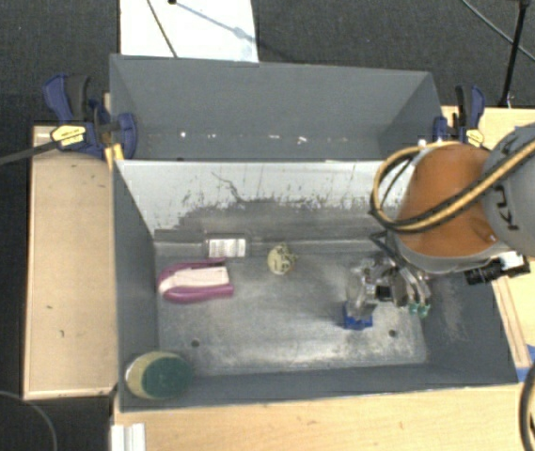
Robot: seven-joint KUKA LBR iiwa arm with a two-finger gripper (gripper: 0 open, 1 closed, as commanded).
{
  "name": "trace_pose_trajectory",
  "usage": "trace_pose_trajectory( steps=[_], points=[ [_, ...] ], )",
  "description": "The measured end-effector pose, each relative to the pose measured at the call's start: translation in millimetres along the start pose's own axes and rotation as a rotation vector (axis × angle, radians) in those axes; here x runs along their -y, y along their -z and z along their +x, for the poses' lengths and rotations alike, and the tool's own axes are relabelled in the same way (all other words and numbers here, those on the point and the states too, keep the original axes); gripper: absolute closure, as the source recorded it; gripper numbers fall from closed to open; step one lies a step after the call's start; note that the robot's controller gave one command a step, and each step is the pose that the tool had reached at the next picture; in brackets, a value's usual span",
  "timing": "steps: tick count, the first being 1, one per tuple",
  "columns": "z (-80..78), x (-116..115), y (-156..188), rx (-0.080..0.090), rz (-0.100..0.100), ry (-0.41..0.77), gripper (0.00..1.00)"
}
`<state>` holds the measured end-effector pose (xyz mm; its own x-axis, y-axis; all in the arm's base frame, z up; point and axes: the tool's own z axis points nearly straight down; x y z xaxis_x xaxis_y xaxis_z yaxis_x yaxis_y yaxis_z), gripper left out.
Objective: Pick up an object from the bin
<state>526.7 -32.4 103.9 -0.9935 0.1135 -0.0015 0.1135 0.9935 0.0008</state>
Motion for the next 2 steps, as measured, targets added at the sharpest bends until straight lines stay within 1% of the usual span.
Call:
trace_pose_trajectory(
  steps=[1,2],
  points=[
    [0.0,0.0,0.0,0.0,0.0,-0.001,0.0],
    [32.1,16.6,-35.3,-0.005,0.001,-0.047,0.0]
  ],
)
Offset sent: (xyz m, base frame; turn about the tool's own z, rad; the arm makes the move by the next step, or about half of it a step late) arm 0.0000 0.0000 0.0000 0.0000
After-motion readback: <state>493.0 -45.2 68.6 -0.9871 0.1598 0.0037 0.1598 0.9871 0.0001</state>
